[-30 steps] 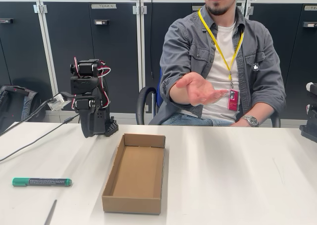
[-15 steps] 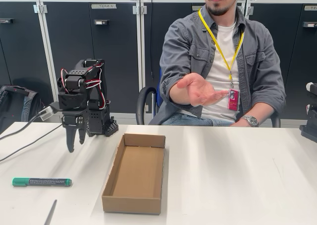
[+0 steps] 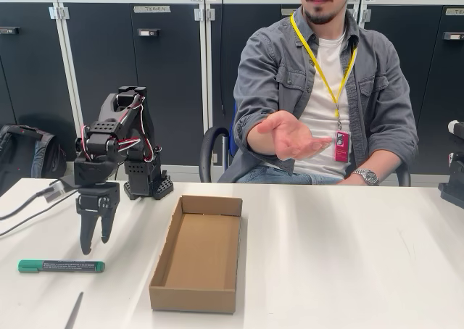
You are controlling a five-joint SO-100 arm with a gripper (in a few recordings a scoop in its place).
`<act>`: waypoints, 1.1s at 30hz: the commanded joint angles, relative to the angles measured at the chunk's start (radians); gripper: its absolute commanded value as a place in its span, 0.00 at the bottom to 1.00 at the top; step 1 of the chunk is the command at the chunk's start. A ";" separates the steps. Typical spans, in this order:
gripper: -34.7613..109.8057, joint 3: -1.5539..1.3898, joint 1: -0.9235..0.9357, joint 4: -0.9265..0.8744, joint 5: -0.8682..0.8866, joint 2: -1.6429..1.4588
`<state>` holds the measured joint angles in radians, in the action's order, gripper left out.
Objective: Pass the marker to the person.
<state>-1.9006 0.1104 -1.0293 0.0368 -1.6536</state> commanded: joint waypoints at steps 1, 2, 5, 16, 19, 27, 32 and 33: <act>0.50 0.020 0.015 0.023 -0.006 -0.005; 0.51 0.003 0.018 0.028 -0.006 -0.005; 0.51 -0.032 0.032 0.029 -0.009 -0.008; 0.53 -0.107 0.110 -0.014 -0.063 -0.043; 0.53 -0.149 0.129 0.064 -0.094 -0.057; 0.53 -0.156 0.140 0.086 -0.183 -0.066; 0.53 -0.130 0.109 0.089 -0.189 -0.069; 0.55 -0.129 0.109 0.098 -0.196 -0.069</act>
<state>-2.0678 0.2224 -0.9511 -0.1396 -1.6674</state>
